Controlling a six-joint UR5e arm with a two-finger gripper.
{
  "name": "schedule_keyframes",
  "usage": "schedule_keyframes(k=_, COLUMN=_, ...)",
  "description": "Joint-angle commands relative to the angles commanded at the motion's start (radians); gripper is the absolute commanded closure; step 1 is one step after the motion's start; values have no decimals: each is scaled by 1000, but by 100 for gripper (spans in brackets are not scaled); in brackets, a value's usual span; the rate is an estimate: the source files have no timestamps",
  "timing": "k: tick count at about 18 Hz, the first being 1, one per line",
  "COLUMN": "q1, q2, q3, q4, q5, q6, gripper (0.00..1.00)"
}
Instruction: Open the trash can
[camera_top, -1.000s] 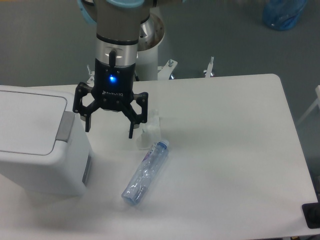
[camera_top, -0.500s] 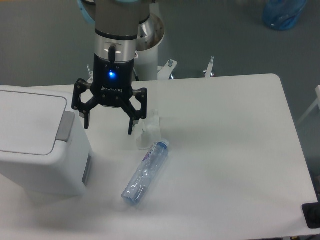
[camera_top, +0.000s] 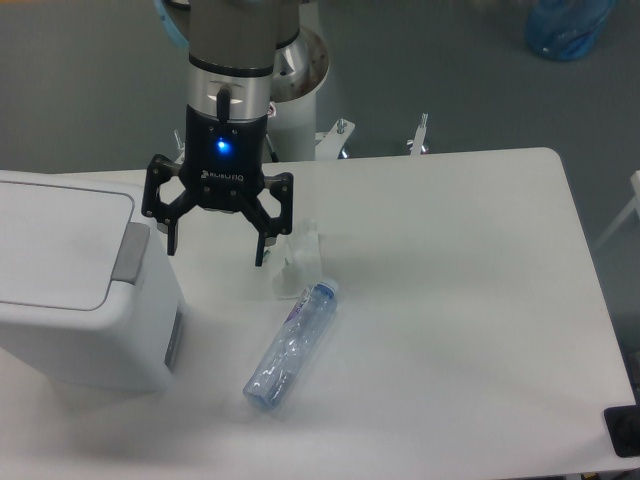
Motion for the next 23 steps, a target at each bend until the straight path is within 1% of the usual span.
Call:
schedule_keyframes(k=18, q1=-15, q2=14, q3=-12, q4=-6, q5=0, q6=-28, gripper=0)
schedule_keyframes(k=23, q1=-23, q2=15, q3=-35, q4=-6, q5=0, q6=-28, gripper=0)
